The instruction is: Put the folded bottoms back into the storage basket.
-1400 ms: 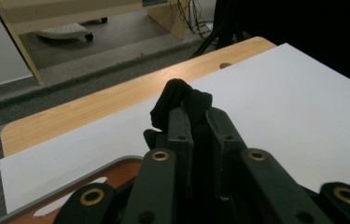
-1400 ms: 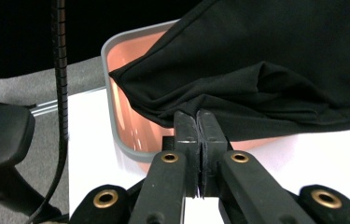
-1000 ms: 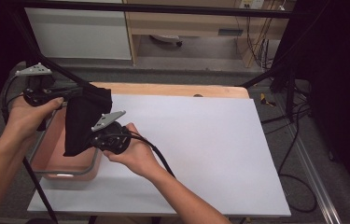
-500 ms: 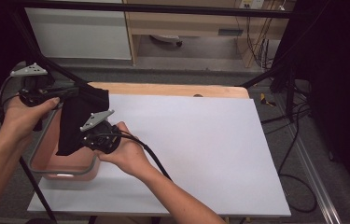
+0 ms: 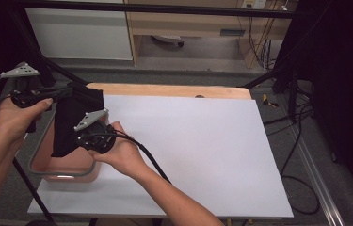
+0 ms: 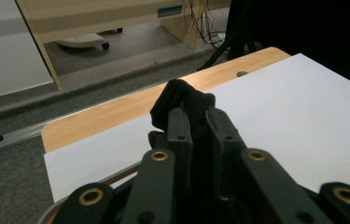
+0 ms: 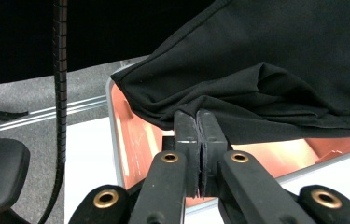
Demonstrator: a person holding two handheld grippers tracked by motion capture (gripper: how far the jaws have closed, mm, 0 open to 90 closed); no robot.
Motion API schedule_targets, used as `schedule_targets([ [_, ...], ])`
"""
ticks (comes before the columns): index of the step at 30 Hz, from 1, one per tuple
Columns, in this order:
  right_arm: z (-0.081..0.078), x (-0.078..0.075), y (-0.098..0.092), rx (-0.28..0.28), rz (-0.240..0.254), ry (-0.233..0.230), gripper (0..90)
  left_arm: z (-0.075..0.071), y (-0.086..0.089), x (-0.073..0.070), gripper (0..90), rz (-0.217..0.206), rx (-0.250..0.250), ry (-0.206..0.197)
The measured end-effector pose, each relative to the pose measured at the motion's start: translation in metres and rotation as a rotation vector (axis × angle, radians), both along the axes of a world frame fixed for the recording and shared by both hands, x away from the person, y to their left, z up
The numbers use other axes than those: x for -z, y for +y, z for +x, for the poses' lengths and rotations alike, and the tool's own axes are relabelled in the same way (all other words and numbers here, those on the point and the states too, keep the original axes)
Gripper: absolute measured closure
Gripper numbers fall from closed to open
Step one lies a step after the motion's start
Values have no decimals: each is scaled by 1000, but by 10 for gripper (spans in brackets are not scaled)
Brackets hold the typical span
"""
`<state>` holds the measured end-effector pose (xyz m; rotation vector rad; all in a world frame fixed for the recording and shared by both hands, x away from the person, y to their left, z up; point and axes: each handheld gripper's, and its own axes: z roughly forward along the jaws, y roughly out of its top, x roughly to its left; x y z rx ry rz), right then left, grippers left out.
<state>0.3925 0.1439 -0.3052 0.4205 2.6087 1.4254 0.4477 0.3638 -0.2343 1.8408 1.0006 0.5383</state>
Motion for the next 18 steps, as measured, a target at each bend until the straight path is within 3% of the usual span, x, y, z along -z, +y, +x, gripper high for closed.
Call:
schedule_targets([
  [12,4,-8,18,-3,7,2,896,5,10,-5,809,22,-17,-5],
  [18,3,-5,20,-10,9,-2,896,4,12,-2,809,31,-20,-5],
])
